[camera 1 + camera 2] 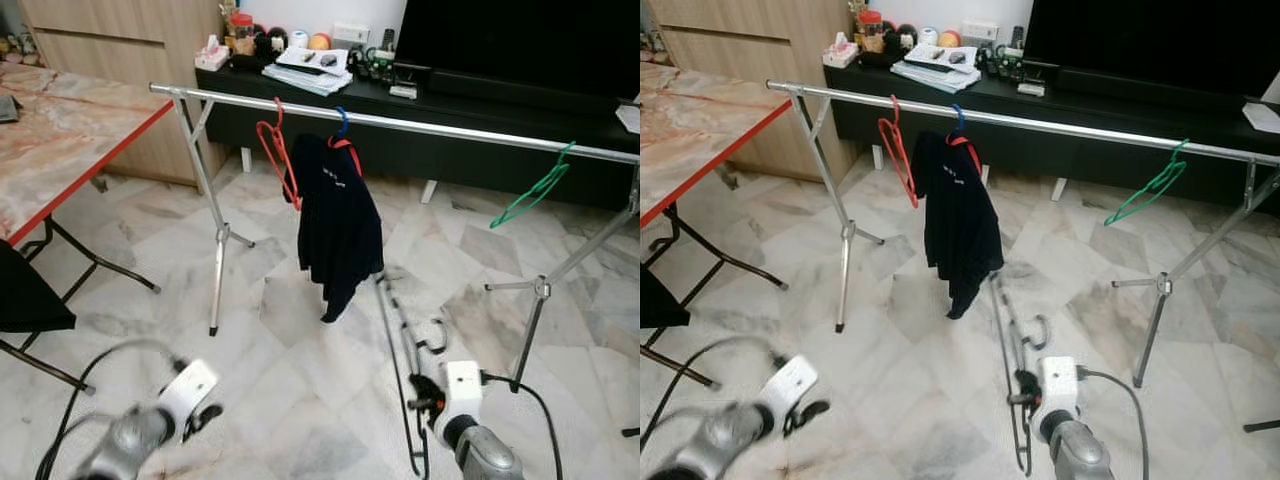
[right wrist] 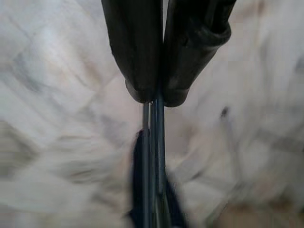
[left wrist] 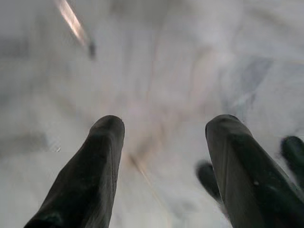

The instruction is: Hang hanger

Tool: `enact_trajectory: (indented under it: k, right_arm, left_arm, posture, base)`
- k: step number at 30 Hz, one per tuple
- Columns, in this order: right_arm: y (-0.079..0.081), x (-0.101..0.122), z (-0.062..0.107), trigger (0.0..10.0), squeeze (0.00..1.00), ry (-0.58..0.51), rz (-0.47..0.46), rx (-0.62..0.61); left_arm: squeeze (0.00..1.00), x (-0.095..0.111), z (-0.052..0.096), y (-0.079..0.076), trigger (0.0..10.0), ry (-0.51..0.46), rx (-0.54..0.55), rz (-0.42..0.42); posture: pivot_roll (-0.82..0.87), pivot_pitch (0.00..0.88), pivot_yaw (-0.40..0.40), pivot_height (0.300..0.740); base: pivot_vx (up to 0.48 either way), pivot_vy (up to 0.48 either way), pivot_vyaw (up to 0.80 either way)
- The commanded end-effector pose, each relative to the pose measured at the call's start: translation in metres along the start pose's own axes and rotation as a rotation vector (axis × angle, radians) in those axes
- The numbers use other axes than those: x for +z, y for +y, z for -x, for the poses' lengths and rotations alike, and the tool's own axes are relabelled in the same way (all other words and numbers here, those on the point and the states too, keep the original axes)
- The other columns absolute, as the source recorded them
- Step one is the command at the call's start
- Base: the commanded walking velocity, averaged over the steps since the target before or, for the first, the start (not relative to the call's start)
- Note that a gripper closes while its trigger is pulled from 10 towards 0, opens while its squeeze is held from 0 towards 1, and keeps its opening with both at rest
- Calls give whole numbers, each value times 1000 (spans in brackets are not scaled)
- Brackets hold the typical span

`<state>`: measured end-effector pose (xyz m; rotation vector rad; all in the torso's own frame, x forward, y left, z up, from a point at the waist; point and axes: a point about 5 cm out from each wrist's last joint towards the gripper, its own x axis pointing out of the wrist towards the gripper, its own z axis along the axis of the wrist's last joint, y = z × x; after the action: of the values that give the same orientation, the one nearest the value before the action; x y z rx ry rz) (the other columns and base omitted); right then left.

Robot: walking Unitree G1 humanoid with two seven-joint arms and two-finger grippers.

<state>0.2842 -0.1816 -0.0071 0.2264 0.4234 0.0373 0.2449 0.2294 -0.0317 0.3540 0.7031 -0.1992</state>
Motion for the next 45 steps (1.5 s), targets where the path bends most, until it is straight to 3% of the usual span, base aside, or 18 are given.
enact_trajectory:
  k: [1, 2, 4, 5, 6, 8, 13, 16, 22, 25, 33, 45]
  right_arm:
    - [-5, -4, 4, 0, 0, -14, -37, -65]
    - [-2, -6, 4, 0, 0, -15, -11, -43]
    - [-1, -6, 4, 0, 0, -15, -4, -38]
    - [2, -8, 4, 2627, 0, -20, -11, -41]
    - [3, -8, 4, 9451, 0, -24, -25, -49]
    - [4, -10, 5, 10000, 0, -28, -46, -58]
    - [7, -12, 6, 10000, 0, -63, -94, -86]
    - [2, -12, 7, 10000, 0, -72, -158, -124]
    - [8, -4, 4, 10000, 0, -100, -137, -106]
    - [12, 4, 0, 10000, 0, -143, -202, -116]
    - [9, 13, -2, 10000, 0, -173, -163, -123]
    - [12, 16, -2, 10000, 0, -192, -153, -132]
  left_arm:
    - [0, -31, 6, -12, 10000, 107, 42, 142]
    - [0, -46, 10, -20, 10000, 150, 60, 201]
    - [0, -50, 11, -22, 10000, 161, 66, 212]
    - [0, -64, 17, -28, 10000, 212, 86, 214]
    - [0, -75, 22, -32, 10000, 246, 92, 223]
    - [0, -87, 27, -36, 10000, 290, 97, 229]
    - [0, -113, 41, -47, 10000, 387, 99, 259]
    - [0, -109, 39, -51, 10000, 353, 94, 292]
    - [0, -101, 34, -51, 10000, 340, 74, 236]
    - [0, -92, 29, -52, 10000, 316, 56, 214]
    - [0, -86, 25, -62, 10000, 302, 24, 195]
    - [0, -99, 32, -65, 10000, 341, 15, 197]
  posture:
    - [6, 131, -83, 740]
    - [5, 129, -85, 740]
    - [5, 129, -85, 740]
    - [0, 123, -80, 740]
    - [-11, 119, -72, 740]
    - [-20, 116, -66, 740]
    - [-17, 97, -69, 740]
    - [-11, 86, -78, 740]
    - [-20, 49, -67, 740]
    - [-38, 8, -60, 740]
    - [-32, 0, -67, 740]
    - [-27, 0, -59, 740]
  base:
    - [0, 0, 0]
    - [0, 0, 0]
    - [0, 0, 0]
    - [0, 0, 0]
    - [0, 0, 0]
    - [0, 0, 0]
    - [0, 0, 0]
    - [0, 0, 0]
    - [90, 0, 0]
    - [289, 0, 0]
    - [358, 0, 0]
    - [398, 0, 0]
